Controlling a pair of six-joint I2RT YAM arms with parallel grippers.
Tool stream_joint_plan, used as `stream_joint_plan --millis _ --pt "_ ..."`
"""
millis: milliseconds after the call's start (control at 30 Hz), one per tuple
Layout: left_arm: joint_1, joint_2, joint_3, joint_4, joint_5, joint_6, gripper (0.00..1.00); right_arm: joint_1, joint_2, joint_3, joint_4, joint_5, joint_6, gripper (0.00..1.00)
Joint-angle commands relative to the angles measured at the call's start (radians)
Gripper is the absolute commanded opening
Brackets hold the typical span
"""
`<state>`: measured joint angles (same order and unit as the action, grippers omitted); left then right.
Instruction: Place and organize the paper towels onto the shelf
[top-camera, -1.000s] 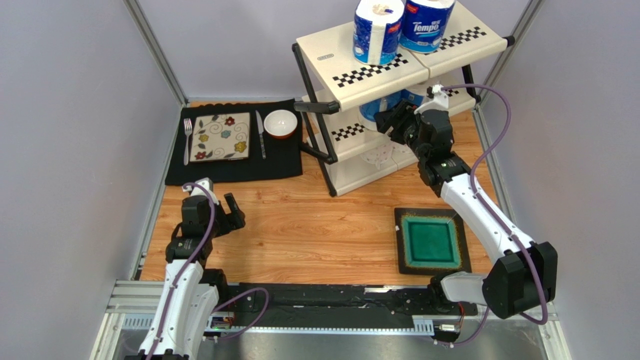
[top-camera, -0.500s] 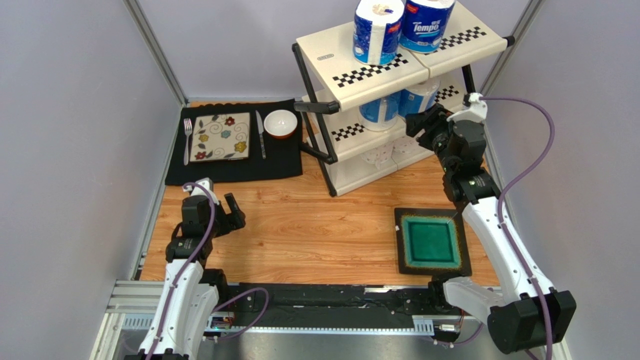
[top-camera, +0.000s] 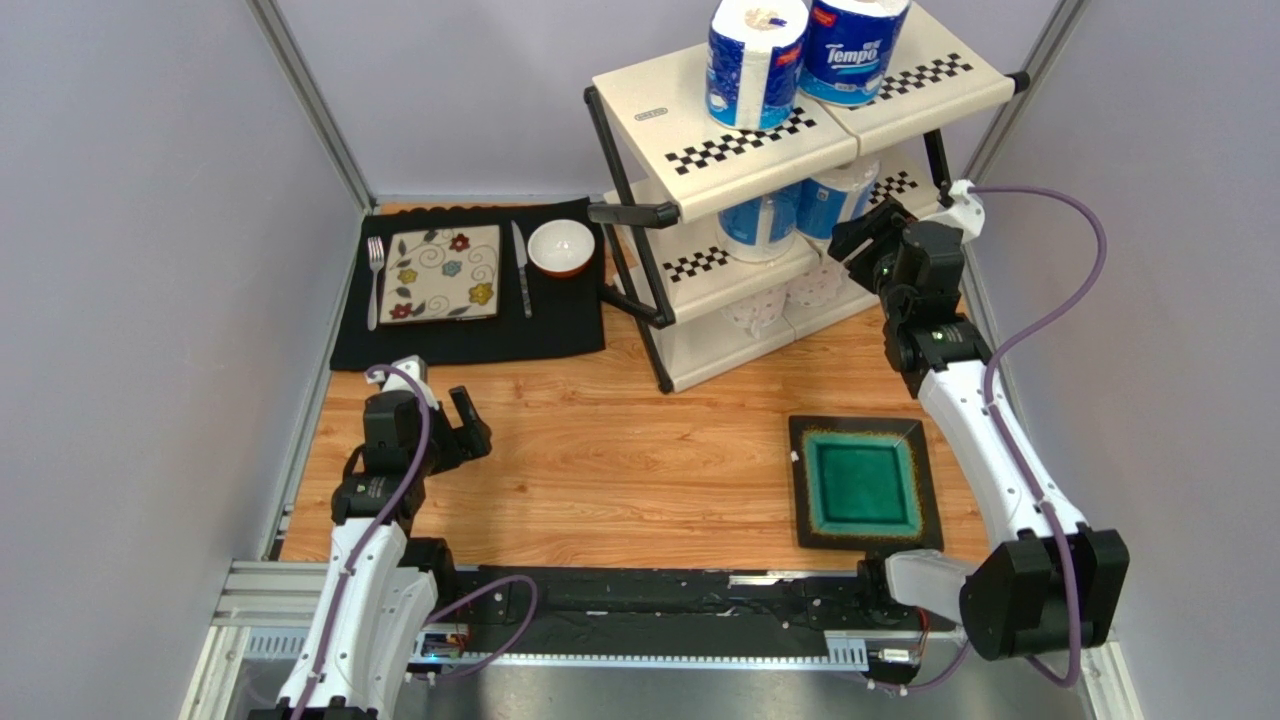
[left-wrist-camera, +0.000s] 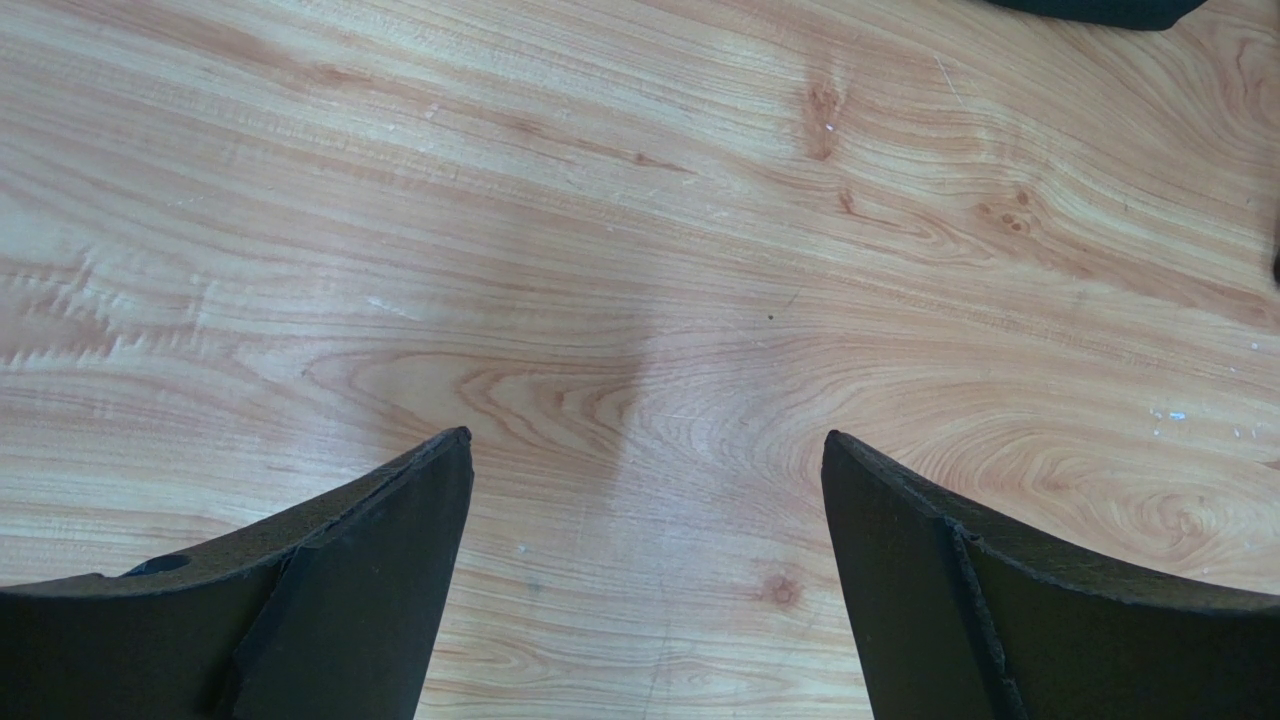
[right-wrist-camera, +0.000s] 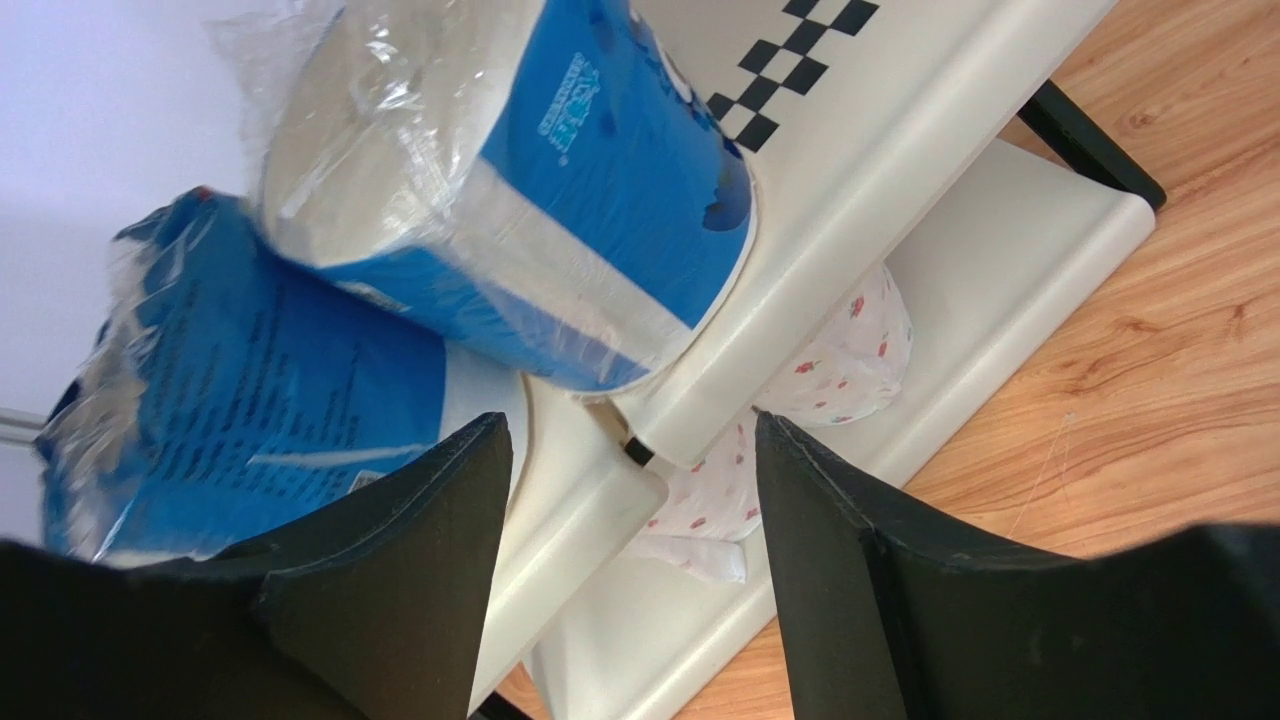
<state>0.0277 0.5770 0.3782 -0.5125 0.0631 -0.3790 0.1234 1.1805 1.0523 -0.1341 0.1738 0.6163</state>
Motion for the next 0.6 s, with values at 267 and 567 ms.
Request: stream_joint_plan --millis 267,567 --pt "-0.002 0.0 -0.004 0.029 0.007 0.014 0.95 -0.016 0.131 0.141 0.067 0.027 -0.003 0.64" --pt "-0.002 0.001 -0.004 0.029 0.004 0.014 0.95 -0.014 0.183 0.175 0.073 -0.016 0.0 0.64"
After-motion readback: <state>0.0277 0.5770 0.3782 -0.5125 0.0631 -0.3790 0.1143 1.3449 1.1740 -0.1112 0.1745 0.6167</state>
